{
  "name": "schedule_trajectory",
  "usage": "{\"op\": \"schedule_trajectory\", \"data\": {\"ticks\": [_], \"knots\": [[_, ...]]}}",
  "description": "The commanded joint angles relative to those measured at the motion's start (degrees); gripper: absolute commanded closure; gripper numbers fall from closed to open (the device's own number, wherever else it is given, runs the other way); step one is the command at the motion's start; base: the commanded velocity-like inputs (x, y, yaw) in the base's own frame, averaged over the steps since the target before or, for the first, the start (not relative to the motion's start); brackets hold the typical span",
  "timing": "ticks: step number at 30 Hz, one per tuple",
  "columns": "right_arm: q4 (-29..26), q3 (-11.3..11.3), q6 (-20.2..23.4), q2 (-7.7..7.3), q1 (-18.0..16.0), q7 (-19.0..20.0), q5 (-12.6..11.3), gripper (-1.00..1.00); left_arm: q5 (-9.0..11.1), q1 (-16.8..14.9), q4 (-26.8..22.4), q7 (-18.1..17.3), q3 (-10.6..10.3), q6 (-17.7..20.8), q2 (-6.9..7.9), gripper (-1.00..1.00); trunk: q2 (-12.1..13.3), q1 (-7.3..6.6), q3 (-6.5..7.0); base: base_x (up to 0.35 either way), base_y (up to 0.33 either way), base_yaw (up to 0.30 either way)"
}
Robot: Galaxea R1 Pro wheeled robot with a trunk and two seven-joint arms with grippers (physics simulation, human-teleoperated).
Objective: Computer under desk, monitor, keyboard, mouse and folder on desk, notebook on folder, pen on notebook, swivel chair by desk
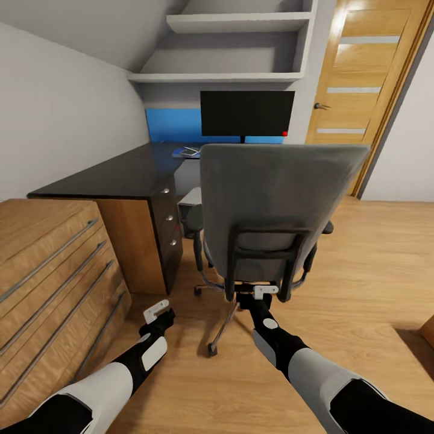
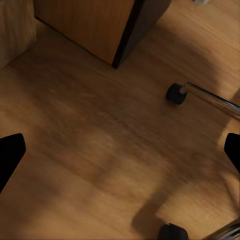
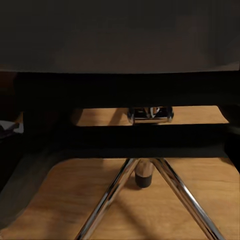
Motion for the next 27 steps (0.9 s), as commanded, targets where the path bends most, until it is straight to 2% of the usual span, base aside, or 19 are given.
{"op": "schedule_trajectory", "data": {"ticks": [1, 9, 21, 27], "knots": [[0.02, 0.53, -0.18, -0.02, -0.04, -0.32, -0.36, -1.0, 0.37, -0.04, 0.0, 0.34, -0.49, -0.2, 0.01, -1.0, -0.02, -0.01, -0.05, 0.0, 0.0, 0.116], [0.07, 0.51, -0.18, -0.02, -0.05, -0.28, -0.36, -1.0, 0.37, -0.04, 0.08, 0.34, -0.55, -0.2, 0.01, -1.0, -0.02, -0.01, -0.05, -0.007, 0.0, 0.091], [0.1, 0.44, -0.15, -0.04, -0.06, -0.21, -0.28, -1.0, 0.36, -0.04, 0.07, 0.34, -0.58, -0.2, -0.2, -1.0, -0.02, -0.01, -0.05, -0.271, -0.03, 0.007], [0.04, 0.44, 0.11, -0.1, -0.06, -0.18, -0.21, -1.0, 0.37, -0.04, 0.09, 0.34, -0.57, -0.2, -0.3, -1.0, -0.02, -0.01, -0.05, -0.059, -0.024, 0.0]]}}
